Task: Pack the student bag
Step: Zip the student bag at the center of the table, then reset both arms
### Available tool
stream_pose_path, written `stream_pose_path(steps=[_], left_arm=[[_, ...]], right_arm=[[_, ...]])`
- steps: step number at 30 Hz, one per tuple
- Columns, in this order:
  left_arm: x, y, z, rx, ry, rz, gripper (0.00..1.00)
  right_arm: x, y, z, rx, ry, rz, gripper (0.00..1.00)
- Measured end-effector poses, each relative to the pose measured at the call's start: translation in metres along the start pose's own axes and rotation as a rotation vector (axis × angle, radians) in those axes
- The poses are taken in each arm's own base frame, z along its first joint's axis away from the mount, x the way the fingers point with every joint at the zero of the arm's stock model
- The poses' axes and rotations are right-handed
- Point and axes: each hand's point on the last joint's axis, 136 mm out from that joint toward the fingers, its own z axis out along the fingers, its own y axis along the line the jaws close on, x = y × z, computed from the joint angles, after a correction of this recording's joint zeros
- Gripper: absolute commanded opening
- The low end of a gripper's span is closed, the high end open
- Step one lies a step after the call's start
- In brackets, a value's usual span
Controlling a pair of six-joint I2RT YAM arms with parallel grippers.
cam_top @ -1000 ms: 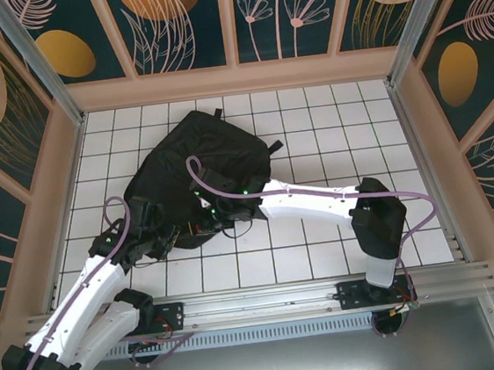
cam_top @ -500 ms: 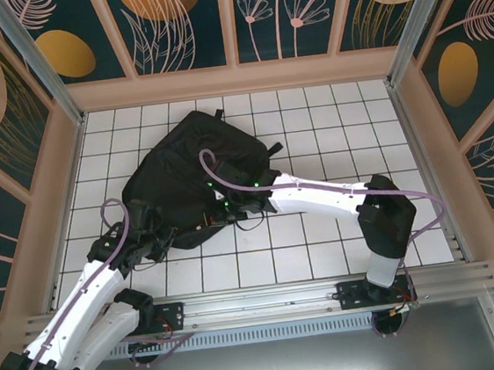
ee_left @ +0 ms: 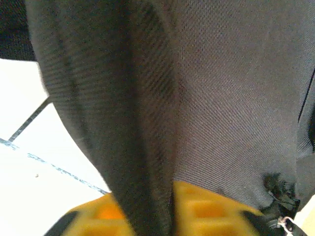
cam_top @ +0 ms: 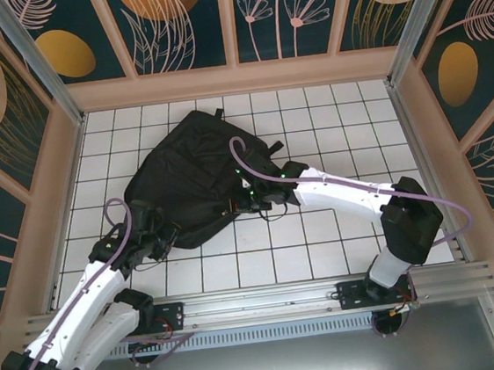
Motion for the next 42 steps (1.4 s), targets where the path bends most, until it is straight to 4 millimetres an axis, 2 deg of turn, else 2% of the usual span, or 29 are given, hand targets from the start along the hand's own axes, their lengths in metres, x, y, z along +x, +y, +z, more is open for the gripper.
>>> stream_pose_path(steps=[2,4,5,7,8,14,16,22,26,29,30,33,34,36,38,42], left_arm=[[0.001,-0.004,0.003,0.01,0.011,0.032,0.59],[0.003,-0.011,0.002,0.034,0.023,0.083,0.61],[0.003,-0.017,-0.001,0.057,0.027,0.118,0.68],[0.004,-0.032,-0.011,0.122,0.024,0.19,0.9],[0.003,-0.042,-0.019,0.171,0.011,0.231,0.98],[-0.01,-0.102,-0.097,0.485,-0.187,0.447,0.99],[-0.014,-0.112,-0.109,0.516,-0.238,0.489,0.99],[-0.026,-0.112,-0.102,0.453,-0.308,0.568,0.99],[-0.033,-0.113,-0.1,0.418,-0.345,0.611,0.99],[-0.038,-0.112,-0.098,0.388,-0.374,0.642,0.98],[-0.039,-0.112,-0.097,0.378,-0.378,0.656,0.99],[-0.045,-0.117,-0.089,0.326,-0.385,0.713,0.98],[-0.048,-0.12,-0.087,0.304,-0.39,0.726,0.98],[-0.056,-0.129,-0.082,0.262,-0.405,0.759,0.99],[-0.06,-0.135,-0.074,0.239,-0.42,0.812,0.98],[-0.066,-0.151,-0.06,0.226,-0.459,0.967,0.99]], right_arm=[[-0.001,-0.002,0.0,0.007,-0.007,-0.001,0.0],[-0.005,-0.006,-0.001,0.022,-0.02,0.004,0.0],[-0.008,-0.01,-0.001,0.032,-0.028,0.011,0.0],[-0.016,-0.021,-0.006,0.054,-0.054,0.034,0.0],[-0.02,-0.031,-0.01,0.073,-0.071,0.051,0.0],[-0.034,-0.088,-0.048,0.166,-0.183,0.147,0.0],[-0.035,-0.106,-0.061,0.185,-0.215,0.176,0.0],[-0.025,-0.156,-0.095,0.233,-0.271,0.255,0.0],[-0.011,-0.171,-0.1,0.237,-0.277,0.277,0.0],[-0.002,-0.174,-0.099,0.23,-0.267,0.278,0.13],[-0.001,-0.174,-0.1,0.227,-0.267,0.279,0.2],[-0.002,-0.17,-0.104,0.213,-0.281,0.271,0.61],[-0.004,-0.169,-0.107,0.208,-0.291,0.269,0.69],[-0.009,-0.165,-0.116,0.207,-0.323,0.261,0.79],[-0.02,-0.161,-0.131,0.216,-0.387,0.241,0.99],[-0.047,-0.141,-0.187,0.198,-0.619,0.161,0.99]])
